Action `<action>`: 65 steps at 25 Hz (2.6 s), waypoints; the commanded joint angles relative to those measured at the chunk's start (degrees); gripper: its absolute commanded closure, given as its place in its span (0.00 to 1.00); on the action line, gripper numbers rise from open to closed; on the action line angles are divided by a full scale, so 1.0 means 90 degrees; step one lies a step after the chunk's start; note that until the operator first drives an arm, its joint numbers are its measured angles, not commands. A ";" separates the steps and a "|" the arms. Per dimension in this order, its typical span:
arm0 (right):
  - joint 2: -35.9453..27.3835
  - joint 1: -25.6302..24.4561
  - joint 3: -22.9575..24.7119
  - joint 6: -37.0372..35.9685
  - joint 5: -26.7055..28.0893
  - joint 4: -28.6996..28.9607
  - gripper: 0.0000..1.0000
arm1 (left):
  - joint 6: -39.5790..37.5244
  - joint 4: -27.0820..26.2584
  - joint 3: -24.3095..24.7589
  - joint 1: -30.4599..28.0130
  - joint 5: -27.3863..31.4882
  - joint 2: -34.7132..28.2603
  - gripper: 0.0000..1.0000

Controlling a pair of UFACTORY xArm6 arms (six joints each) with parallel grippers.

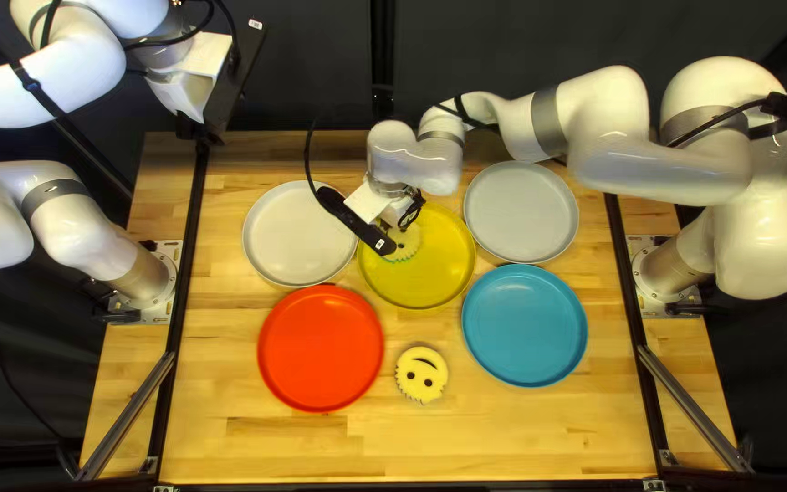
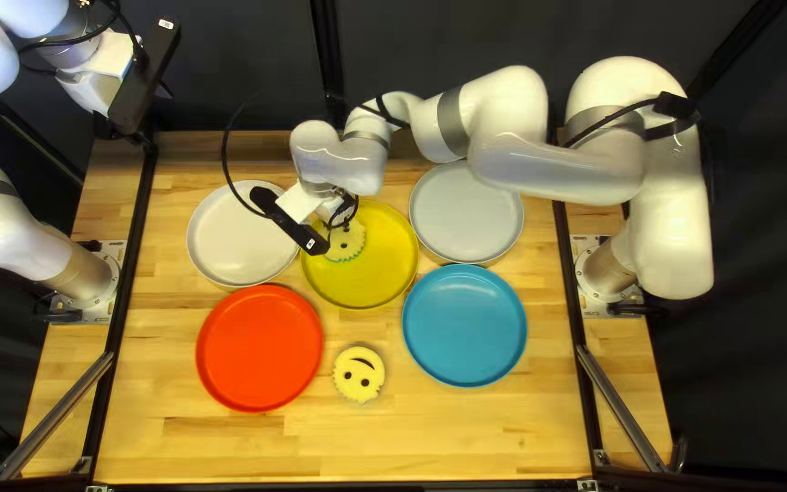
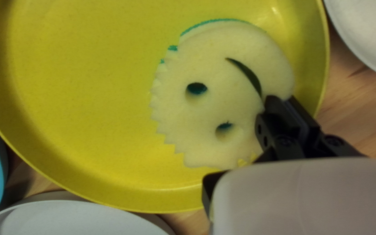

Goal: Pick up sponge and scrub the plate

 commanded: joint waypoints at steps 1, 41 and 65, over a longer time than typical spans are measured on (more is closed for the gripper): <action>-0.0224 -0.0567 0.0130 -0.0443 0.0147 0.0149 1.00 | 0.0000 0.0000 0.0000 0.0000 0.0000 0.0000 0.00; -0.3590 -0.4178 0.1974 -0.1960 0.2682 0.0662 0.00 | 0.0000 0.0000 0.0000 0.0000 0.0000 0.0000 0.00; -0.6922 -0.4025 0.3180 0.0493 0.3918 0.0053 0.00 | 0.0000 0.0000 0.0000 0.0000 0.0000 0.0000 0.00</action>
